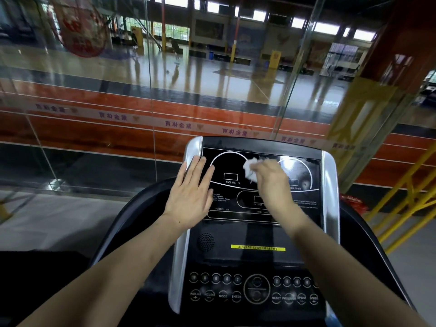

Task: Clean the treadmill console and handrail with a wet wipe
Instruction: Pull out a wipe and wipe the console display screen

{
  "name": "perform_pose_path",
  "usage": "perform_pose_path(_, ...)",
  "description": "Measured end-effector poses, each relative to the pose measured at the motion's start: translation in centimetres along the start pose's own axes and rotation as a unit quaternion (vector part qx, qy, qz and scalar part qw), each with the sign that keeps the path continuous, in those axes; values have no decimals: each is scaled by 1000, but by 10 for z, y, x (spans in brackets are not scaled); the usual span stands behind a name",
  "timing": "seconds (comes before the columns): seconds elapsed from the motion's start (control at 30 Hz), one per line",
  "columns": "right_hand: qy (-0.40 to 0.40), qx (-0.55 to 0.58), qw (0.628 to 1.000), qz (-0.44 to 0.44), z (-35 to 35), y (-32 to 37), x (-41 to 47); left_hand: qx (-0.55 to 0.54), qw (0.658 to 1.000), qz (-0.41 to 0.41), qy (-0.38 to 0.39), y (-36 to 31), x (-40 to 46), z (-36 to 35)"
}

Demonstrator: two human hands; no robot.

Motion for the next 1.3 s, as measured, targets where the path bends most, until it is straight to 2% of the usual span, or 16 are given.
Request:
perform_pose_path(0.1, -6, -23, 999, -40, -2, -13, 30, -3, 1000, 5, 4, -11, 1, 2)
perform_pose_path(0.23, -12, 29, 999, -8, 14, 3, -33, -12, 1000, -3, 13, -37, 9, -2)
perform_pose_path(0.33, 8, 26, 999, 23, 16, 3, -69, -17, 1000, 3, 17, -48, 15, -4)
perform_pose_path(0.43, 16, 12, 999, 31, 7, -16, -33, -24, 999, 15, 23, -55, 21, -3)
perform_pose_path(0.57, 3, -17, 999, -37, 2, -44, 25, -33, 999, 22, 17, -62, 25, -1)
perform_pose_path(0.67, -10, 0, 1000, -22, 6, -40, -11, -31, 999, 27, 23, -66, 26, -5)
perform_pose_path(0.8, 26, 47, 998, 24, 10, -37, -74, -30, 999, 29, 17, -73, 30, -6)
perform_pose_path(0.9, 32, 28, 998, 36, 9, -47, -38, -32, 999, 27, 21, -83, 33, -6)
perform_pose_path(1.0, 18, 7, 1000, -7, 12, -61, 15, -25, 999, 23, 25, -93, 34, -6)
perform_pose_path(1.07, 13, 8, 1000, -17, 15, -63, 21, -20, 999, 22, 24, -95, 35, -7)
perform_pose_path(1.17, 1, 23, 1000, 7, 15, -62, -22, -20, 999, 28, 24, -99, 35, -9)
perform_pose_path(1.3, 33, 50, 997, 50, 10, -59, -73, -21, 999, 29, 30, -104, 37, -11)
Point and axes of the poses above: each hand's wrist, its own x-axis towards the middle knuckle, its own z-axis out of the back of the hand, y = z × x, the point moved 5 cm from there along x, towards the middle knuckle, and after that the axes turned 6 degrees about -x, right-handed, at the moved point
